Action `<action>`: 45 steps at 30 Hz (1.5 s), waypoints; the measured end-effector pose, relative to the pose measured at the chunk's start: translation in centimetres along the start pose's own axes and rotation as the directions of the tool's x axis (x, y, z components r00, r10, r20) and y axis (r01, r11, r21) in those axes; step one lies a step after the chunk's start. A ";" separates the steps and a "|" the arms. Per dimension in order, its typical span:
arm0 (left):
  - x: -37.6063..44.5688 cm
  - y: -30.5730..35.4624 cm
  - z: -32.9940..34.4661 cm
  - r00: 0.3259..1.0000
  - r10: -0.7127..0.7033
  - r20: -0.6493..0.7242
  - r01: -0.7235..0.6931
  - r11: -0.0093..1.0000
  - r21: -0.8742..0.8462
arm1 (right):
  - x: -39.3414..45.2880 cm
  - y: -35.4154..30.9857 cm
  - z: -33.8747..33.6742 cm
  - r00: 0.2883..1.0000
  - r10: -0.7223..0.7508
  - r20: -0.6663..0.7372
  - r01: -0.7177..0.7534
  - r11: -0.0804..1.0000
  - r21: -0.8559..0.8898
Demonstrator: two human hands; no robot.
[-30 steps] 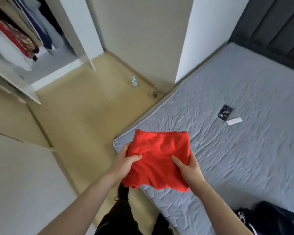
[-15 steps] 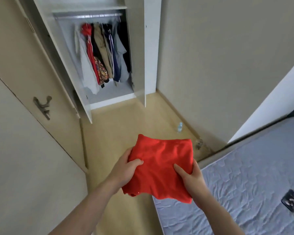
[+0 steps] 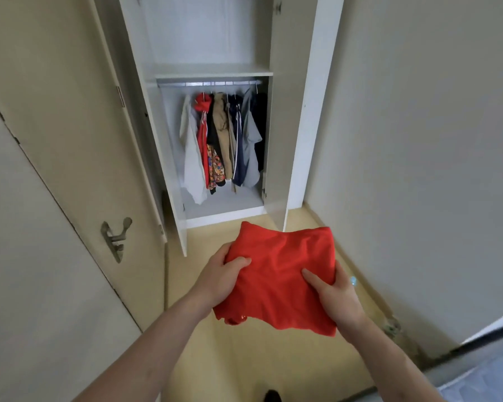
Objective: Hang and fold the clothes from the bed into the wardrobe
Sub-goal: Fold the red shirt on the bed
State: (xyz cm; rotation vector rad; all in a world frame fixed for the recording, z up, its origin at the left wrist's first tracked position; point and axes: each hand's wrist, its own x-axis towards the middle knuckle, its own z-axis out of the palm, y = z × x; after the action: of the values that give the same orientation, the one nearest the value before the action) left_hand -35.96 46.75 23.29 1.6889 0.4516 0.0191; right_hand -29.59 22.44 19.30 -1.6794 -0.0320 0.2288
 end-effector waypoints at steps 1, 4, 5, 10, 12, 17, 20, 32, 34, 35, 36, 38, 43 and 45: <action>1.8 0.7 -0.5 1.000 0.001 -0.009 -0.001 1.000 -0.005 | 2.0 -0.7 0.6 1.000 -0.016 0.006 0.016 1.000 -0.010; 7.8 3.2 -1.7 0.999 0.023 -0.048 -0.024 0.999 -0.021 | 8.7 -2.9 2.3 0.999 -0.046 0.022 0.046 0.999 -0.007; 9.9 4.2 -2.0 0.998 0.029 -0.062 -0.030 0.999 -0.020 | 10.9 -3.6 2.8 0.998 -0.050 0.028 0.050 0.999 0.005; 19.9 9.1 -3.5 0.994 0.044 -0.099 -0.044 0.999 -0.005 | 21.8 -9.0 4.8 0.991 -0.099 0.089 0.098 0.995 0.020; 23.4 10.4 -4.6 0.990 0.060 -0.127 -0.064 0.998 -0.025 | 26.0 -11.3 5.9 0.984 -0.123 0.133 0.122 0.992 0.019; 31.0 13.1 -8.7 0.968 0.089 -0.233 -0.106 0.992 -0.062 | 34.8 -15.8 10.6 0.963 -0.167 0.213 0.179 0.983 -0.039; 35.8 15.5 -11.6 0.958 0.130 -0.257 -0.146 0.988 -0.045 | 40.2 -18.3 13.8 0.956 -0.167 0.240 0.169 0.986 0.013; 56.7 24.7 -22.9 0.922 0.282 -0.264 -0.292 0.956 -0.001 | 60.9 -26.8 26.4 0.953 -0.252 0.171 0.248 0.968 0.043; 59.8 26.2 -24.3 0.921 0.294 -0.256 -0.306 0.952 -0.007 | 63.6 -28.0 27.8 0.951 -0.267 0.155 0.262 0.964 0.053; 61.2 26.8 -24.9 0.922 0.292 -0.254 -0.305 0.952 -0.013 | 64.9 -28.5 28.4 0.951 -0.268 0.153 0.263 0.963 0.055; 62.5 27.3 -25.4 0.923 0.289 -0.255 -0.304 0.952 -0.020 | 66.1 -29.0 28.9 0.952 -0.268 0.151 0.263 0.963 0.051; 65.1 28.1 -26.3 0.919 0.294 -0.263 -0.310 0.950 -0.021 | 68.6 -30.0 30.0 0.952 -0.271 0.144 0.268 0.963 0.038; 71.7 30.2 -28.3 0.902 0.324 -0.285 -0.344 0.939 -0.022 | 75.2 -32.4 32.6 0.941 -0.306 0.143 0.303 0.952 0.038; 74.6 30.9 -28.8 0.896 0.331 -0.296 -0.353 0.936 -0.021 | 78.2 -32.9 33.4 0.939 -0.314 0.142 0.309 0.949 0.059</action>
State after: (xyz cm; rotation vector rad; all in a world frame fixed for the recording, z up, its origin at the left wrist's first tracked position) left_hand 33.81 93.67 39.82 1.6791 0.3574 0.5420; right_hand 45.02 71.38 37.96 -1.5932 -0.4021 0.1138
